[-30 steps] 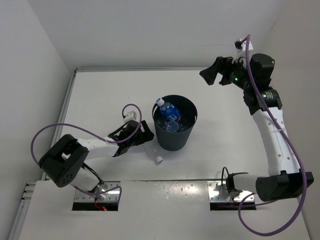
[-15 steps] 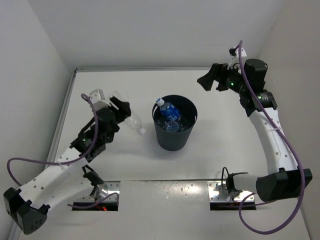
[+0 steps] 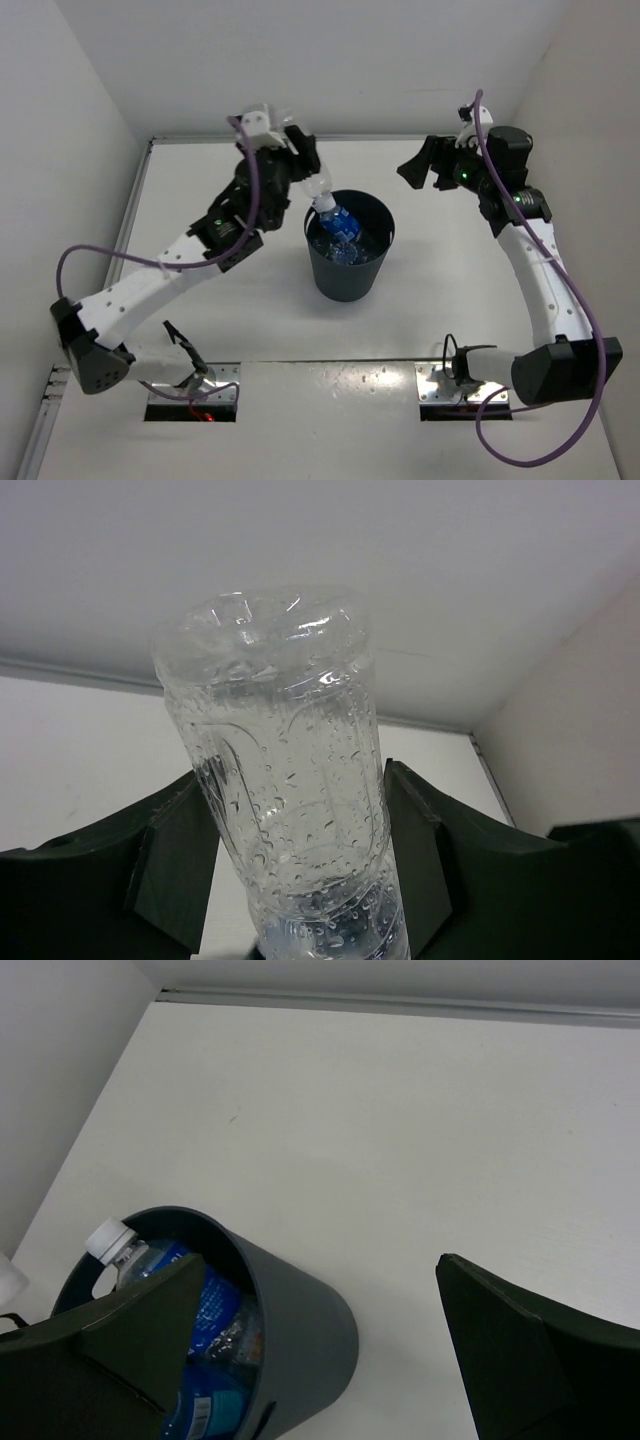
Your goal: Put the plastic bottles in the bin
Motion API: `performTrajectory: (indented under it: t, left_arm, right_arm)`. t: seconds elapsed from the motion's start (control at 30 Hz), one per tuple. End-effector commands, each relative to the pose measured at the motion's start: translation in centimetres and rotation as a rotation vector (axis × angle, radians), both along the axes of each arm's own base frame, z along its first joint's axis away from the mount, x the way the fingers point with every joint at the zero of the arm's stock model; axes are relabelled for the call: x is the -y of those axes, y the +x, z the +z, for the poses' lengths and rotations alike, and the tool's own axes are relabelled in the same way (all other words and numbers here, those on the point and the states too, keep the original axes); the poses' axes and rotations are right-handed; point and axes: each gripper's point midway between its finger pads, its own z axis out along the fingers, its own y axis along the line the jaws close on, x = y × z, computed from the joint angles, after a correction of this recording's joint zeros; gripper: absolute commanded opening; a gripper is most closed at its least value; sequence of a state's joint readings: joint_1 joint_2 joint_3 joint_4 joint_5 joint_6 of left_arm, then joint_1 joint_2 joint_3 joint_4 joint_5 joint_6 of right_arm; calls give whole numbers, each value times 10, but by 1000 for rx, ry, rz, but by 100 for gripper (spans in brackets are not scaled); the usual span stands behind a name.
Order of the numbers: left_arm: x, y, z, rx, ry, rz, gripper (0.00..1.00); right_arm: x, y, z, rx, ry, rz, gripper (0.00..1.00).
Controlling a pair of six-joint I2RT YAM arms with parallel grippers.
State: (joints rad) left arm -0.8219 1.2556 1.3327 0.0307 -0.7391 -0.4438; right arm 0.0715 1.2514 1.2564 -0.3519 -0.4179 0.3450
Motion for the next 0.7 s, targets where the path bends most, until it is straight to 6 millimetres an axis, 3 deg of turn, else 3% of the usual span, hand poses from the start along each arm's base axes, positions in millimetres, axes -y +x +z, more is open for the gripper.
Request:
performTrajectory:
  t: [0.0, 0.07, 0.2, 0.3, 0.33, 0.43, 0.53, 0.57, 0.6, 0.67]
  left_arm:
    - [52, -5, 13, 52, 26, -104, 42]
    - [79, -15, 14, 64, 22, -158, 42]
    - [118, -19, -16, 28, 65, -209, 42]
    - [133, -20, -40, -4, 71, -223, 46]
    - [137, -19, -58, -26, 90, -224, 48]
    - [143, -19, -79, -56, 78, -241, 54]
    - [151, -24, -96, -91, 83, -275, 80]
    - [150, -24, -99, -105, 69, -263, 100]
    - [144, -22, -101, -112, 78, -230, 100]
    - [136, -25, -85, -97, 58, -198, 100]
  right_arm:
    - [7, -3, 12, 40, 10, -29, 100]
    - [17, -4, 13, 42, 9, -54, 100]
    - [24, -6, 11, 31, 12, -68, 100]
    - [29, -7, 5, 11, 14, -78, 100]
    - [33, -8, 8, 21, 14, -87, 100]
    - [35, -9, 6, 14, 10, -84, 100]
    - [37, -9, 6, 14, 14, -83, 100]
    - [40, -10, 4, 3, 14, -92, 100]
    - [40, -9, 4, 7, 6, -89, 100]
    - [40, -11, 2, 1, -1, -86, 100]
